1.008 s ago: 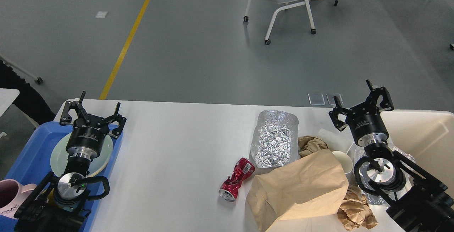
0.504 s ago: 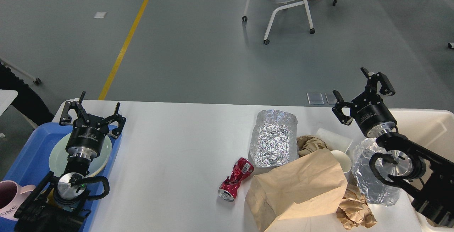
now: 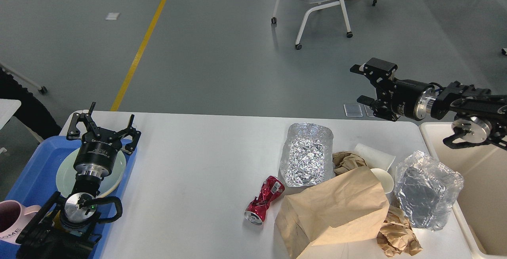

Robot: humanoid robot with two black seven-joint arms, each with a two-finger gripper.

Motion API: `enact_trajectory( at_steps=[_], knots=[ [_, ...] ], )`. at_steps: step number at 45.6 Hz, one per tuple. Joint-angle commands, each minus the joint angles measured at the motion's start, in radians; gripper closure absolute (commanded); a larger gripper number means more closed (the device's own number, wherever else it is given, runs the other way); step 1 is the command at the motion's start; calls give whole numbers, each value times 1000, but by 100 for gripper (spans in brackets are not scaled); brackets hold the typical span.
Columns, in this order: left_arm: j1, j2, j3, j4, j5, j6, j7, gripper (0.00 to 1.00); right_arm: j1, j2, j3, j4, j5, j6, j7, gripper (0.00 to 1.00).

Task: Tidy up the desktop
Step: 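Raise the right gripper up and over toward the brown paper bag, then lower the right gripper onto the brown paper bag and grasp it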

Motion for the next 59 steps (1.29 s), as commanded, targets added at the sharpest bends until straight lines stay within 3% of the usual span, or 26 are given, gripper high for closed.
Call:
enact_trajectory(
  at_steps=[1,9,10,14,17,18,19,25,32,38,42,59],
  knots=[
    [0,1,0,0,0,0,0,4,185,47,-291,5,7,157,0,0],
    [0,1,0,0,0,0,0,4,331,163,-433,25,74,224,0,0],
    [0,1,0,0,0,0,0,4,412,212,-501,33,79,306,-2,0],
    [0,1,0,0,0,0,0,4,524,349,-640,44,68,421,-32,0],
    [0,1,0,0,0,0,0,4,584,447,-706,58,68,461,-110,0],
    [0,1,0,0,0,0,0,4,616,466,-718,76,71,489,-189,0],
    [0,-1,0,0,0,0,0,4,633,472,-718,85,71,501,-230,0],
    [0,-1,0,0,0,0,0,4,788,556,-712,169,88,593,-421,0],
    [0,1,0,0,0,0,0,4,995,573,-657,341,113,632,-512,0],
    [0,1,-3,0,-2,0,0,4,1132,567,-649,465,218,621,-624,0],
    [0,-1,-5,0,0,0,0,4,1160,564,-655,513,240,619,-643,0],
    [0,-1,-3,0,0,0,0,4,1148,513,-694,568,420,527,-640,2]
  ],
)
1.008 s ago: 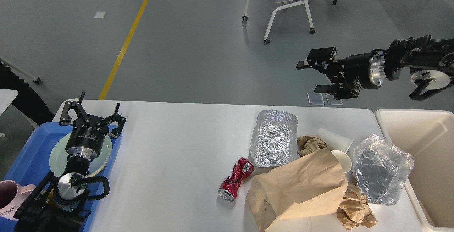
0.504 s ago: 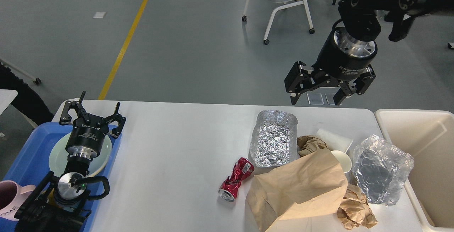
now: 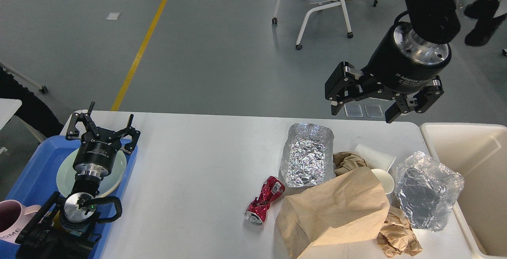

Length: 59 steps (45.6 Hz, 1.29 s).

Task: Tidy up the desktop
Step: 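Lower the right gripper onto the brown paper bag and grasp it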

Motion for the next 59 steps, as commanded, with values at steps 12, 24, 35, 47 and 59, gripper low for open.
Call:
enact_trajectory(
  at_steps=[12,24,35,47,59],
  knots=[
    [0,0,2,0,1,0,0,4,-158,-6,7,47,184,-98,3,1],
    [0,0,2,0,1,0,0,4,-296,-29,7,69,242,-118,3,1],
    [0,0,2,0,1,0,0,4,-474,-40,33,75,251,-129,10,1],
    [0,1,3,0,1,0,0,4,-713,-141,175,67,281,-342,21,2],
    [0,1,3,0,1,0,2,4,-865,-141,282,37,365,-535,23,1]
  ],
)
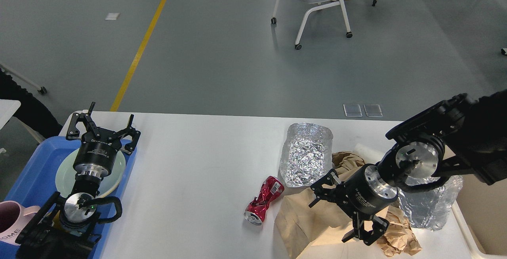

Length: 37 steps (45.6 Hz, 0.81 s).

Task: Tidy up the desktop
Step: 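Lower the right gripper onto the brown paper bag and grasp it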

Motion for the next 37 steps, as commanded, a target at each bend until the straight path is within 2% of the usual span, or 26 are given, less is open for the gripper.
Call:
enact_trajectory(
  at_steps=[1,7,15,22,29,37],
  knots=[
    [0,0,0,0,0,0,0,4,-77,1,55,-26,40,-83,-1,1],
    [0,-1,0,0,0,0,0,4,-137,28,75,-69,56,-177,-1,0],
    [0,0,0,0,0,0,0,4,-292,129,94,-196,56,-283,-1,2],
    [0,-1,0,0,0,0,0,4,-375,171,114,-253,57,-378,-1,10],
    [0,-1,0,0,0,0,0,4,-427,180,141,-306,57,-430,-3,14],
    [0,-1,0,0,-2,0,0,4,-469,223,140,-369,56,-438,-9,15]
  ],
)
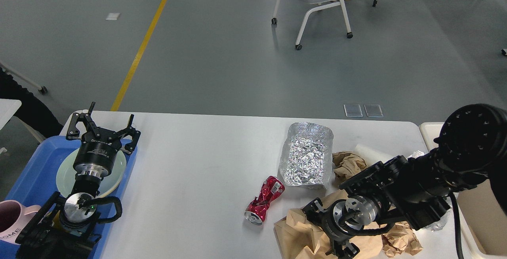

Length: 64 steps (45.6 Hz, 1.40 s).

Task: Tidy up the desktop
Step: 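Lower the right gripper onto the brown paper bag and grasp it, then lift the paper bag and drop it into the white bin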

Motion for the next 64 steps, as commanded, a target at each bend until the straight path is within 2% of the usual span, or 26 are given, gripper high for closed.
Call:
enact_trajectory(
  at_steps=[1,2,4,8,9,42,51,64],
  knots=[
    [0,-1,0,0,0,0,0,4,-30,37,0,-43,-5,-6,-4,19],
    [0,1,-2,0,0,0,2,4,-30,37,0,-41,-5,-8,-4,25],
    [0,-1,-2,0,0,0,0,4,-30,37,0,-38,-6,-11,-6,44],
    [0,-1,-2,0,0,0,0,4,-31,38,-2,-27,-14,-4,-7,96],
    [0,1,-2,0,0,0,0,4,-31,38,-2,-23,-14,-3,-7,100],
    [0,-1,-2,0,0,0,0,4,1,26,0,23,-11,9,-20,100],
    [0,1,-2,0,0,0,0,4,229,-80,-48,200,-21,155,-17,100],
    [0,-1,-3,0,0,0,0,4,654,-92,-204,398,-25,391,-14,100]
  ],
)
